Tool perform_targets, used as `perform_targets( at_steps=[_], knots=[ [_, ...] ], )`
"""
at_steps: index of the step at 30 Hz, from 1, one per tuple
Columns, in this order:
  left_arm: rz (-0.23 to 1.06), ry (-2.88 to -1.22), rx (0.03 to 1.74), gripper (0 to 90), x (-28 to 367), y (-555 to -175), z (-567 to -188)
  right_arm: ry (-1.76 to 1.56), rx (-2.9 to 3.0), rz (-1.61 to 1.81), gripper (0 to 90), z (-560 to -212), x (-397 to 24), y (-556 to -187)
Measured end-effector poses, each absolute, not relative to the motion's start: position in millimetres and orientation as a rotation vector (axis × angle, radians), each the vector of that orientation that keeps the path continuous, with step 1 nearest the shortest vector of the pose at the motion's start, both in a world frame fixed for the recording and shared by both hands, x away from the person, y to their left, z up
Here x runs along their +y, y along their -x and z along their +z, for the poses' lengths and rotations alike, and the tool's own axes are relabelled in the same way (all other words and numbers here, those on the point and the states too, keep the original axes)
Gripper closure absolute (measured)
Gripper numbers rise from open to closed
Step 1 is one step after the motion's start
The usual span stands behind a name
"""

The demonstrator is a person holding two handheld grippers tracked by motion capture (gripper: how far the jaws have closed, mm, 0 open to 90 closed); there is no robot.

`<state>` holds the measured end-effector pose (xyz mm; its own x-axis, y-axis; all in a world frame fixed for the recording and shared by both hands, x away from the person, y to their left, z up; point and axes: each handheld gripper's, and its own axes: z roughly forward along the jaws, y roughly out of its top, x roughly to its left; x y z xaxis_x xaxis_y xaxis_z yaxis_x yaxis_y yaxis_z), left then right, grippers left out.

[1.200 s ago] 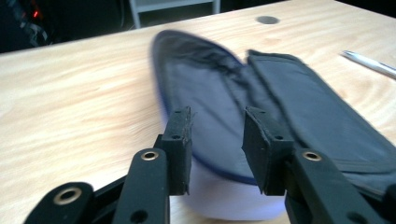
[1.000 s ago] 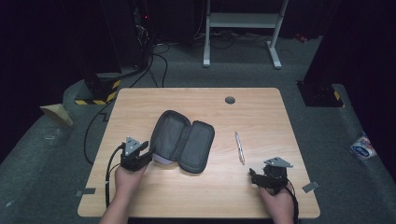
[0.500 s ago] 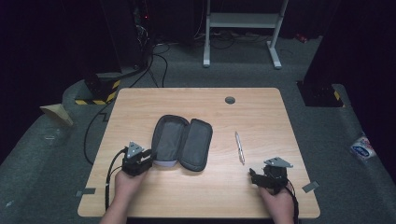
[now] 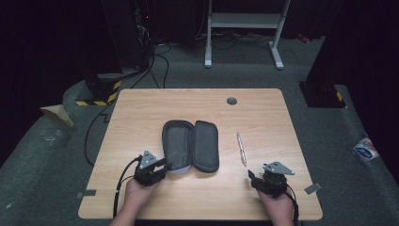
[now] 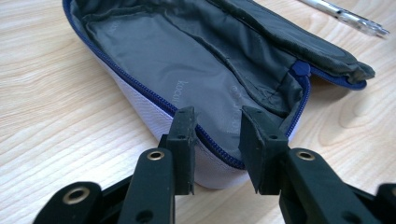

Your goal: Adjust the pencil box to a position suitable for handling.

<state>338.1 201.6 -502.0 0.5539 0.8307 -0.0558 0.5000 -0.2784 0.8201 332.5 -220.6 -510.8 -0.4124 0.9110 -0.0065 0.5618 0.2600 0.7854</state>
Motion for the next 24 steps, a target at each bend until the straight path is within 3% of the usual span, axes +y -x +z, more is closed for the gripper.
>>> perform_targets(
  at_steps=[14,24],
  knots=[
    [0.49,-1.952,1.038,64.6,195,-332,-502,-1.145,2.258,1.101,35.0,-513,-119,-323],
    [0.469,-1.927,1.013,62.7,189,-322,-503,-1.102,2.25,0.987,51.7,-517,-94,-349]
  ],
)
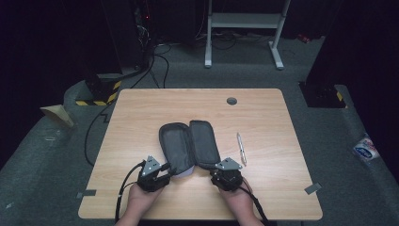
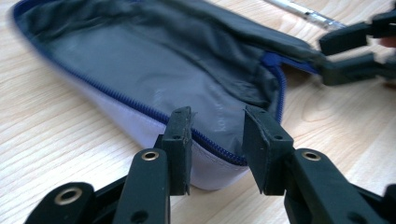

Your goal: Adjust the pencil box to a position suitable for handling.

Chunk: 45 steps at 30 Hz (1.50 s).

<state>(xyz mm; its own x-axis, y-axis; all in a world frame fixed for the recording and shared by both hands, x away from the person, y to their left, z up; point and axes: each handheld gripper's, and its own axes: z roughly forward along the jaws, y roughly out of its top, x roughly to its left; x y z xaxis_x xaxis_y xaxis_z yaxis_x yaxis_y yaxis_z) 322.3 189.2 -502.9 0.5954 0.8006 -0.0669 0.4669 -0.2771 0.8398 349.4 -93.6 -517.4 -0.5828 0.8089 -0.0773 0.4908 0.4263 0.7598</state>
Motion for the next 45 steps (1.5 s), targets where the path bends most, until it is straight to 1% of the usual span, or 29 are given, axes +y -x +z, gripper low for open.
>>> perform_targets(
  at_steps=[11,13,18,23,25,27,28,30,36,41,45],
  knots=[
    [0.456,-1.941,0.92,60.4,169,-318,-503,-1.217,2.217,0.974,51.4,-515,-93,-391],
    [0.468,-1.947,0.906,60.2,168,-317,-503,-1.223,2.215,0.976,51.2,-516,-93,-391],
    [0.477,-1.927,0.915,57.5,174,-317,-500,-1.188,2.199,1.041,47.8,-511,-92,-377],
    [0.496,-1.904,0.919,54.1,181,-317,-496,-1.158,2.176,1.163,44.5,-497,-86,-359],
    [0.5,-1.885,0.933,52.8,183,-318,-494,-1.138,2.171,1.202,43.0,-491,-79,-357],
    [0.512,-1.88,0.934,51.5,185,-318,-492,-1.107,2.175,1.23,40.3,-485,-63,-355],
    [0.517,-1.875,0.937,51.3,186,-318,-491,-1.107,2.175,1.23,40.3,-485,-63,-355],
    [0.527,-1.866,0.946,51.3,189,-318,-490,-1.097,2.2,1.219,39.4,-488,-47,-357],
    [0.566,-1.858,0.987,51.4,203,-320,-489,-1.085,2.233,1.183,39.2,-498,-35,-357],
    [0.62,-1.868,1.048,51.2,216,-326,-491,-1.093,2.245,1.157,40.5,-501,-37,-358],
    [0.641,-1.837,1.099,50.6,227,-331,-492,-1.104,2.248,1.125,42.8,-503,-43,-359]
  ],
)
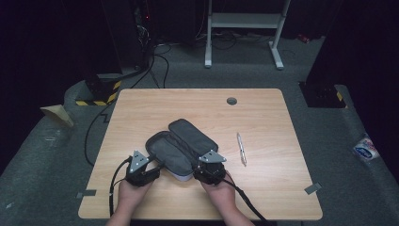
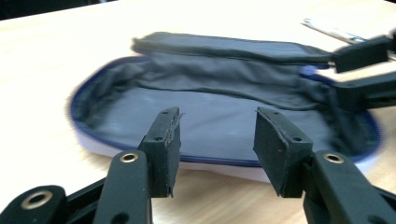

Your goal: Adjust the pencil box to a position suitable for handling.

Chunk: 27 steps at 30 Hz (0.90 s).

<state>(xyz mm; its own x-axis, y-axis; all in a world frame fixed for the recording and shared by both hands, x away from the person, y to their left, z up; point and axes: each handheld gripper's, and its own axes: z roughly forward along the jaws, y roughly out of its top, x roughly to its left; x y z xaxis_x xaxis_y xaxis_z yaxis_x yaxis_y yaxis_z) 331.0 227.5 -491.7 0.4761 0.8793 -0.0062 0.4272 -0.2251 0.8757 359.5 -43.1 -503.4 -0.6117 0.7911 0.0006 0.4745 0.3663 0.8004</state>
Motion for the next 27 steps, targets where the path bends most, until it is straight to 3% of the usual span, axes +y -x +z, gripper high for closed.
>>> perform_targets(
  at_steps=[12,27],
  knots=[
    [0.669,-1.794,1.189,50.0,243,-338,-494,-1.159,2.238,1.094,47.0,-504,-79,-362],
    [0.6,-1.835,1.209,58.7,244,-343,-503,-1.165,2.279,1.213,52.5,-499,-85,-339]
  ],
)
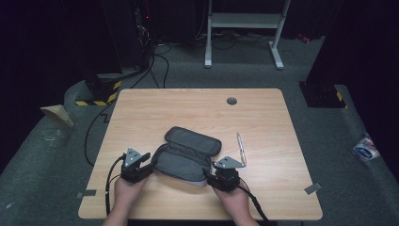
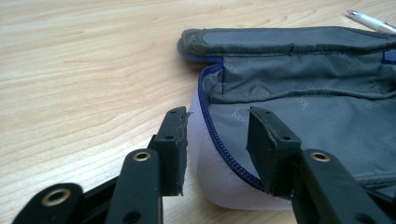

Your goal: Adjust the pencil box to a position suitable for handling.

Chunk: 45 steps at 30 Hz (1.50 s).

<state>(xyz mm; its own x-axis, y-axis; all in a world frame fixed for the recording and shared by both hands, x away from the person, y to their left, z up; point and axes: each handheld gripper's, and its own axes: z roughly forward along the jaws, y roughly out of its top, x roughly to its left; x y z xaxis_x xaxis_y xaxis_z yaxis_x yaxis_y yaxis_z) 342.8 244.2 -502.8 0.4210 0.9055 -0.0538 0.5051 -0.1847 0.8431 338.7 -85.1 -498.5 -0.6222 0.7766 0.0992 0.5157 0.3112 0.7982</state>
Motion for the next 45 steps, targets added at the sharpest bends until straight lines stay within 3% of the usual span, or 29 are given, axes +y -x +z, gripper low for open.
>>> perform_targets(
  at_steps=[11,20,24,29,33,41,45],
  knots=[
    [0.558,-1.869,1.164,65.0,238,-341,-502,-1.199,2.325,1.229,63.3,-504,-90,-334],
    [0.51,-1.889,1.091,64.9,229,-338,-500,-1.212,2.285,1.173,68.8,-505,-110,-338],
    [0.487,-1.918,1.087,63.4,222,-336,-502,-1.23,2.259,1.163,68.5,-502,-120,-338],
    [0.456,-1.936,1.104,53.3,219,-332,-496,-1.226,2.257,1.191,61.3,-499,-124,-330],
    [0.422,-1.978,1.105,52.7,216,-329,-496,-1.239,2.262,1.207,60.5,-500,-125,-327],
    [0.418,-2.035,1.101,71.1,207,-331,-501,-1.241,2.292,1.164,76.1,-506,-120,-328],
    [0.473,-2.052,1.076,75.6,199,-336,-503,-1.239,2.263,1.142,77.8,-506,-123,-336]
  ],
)
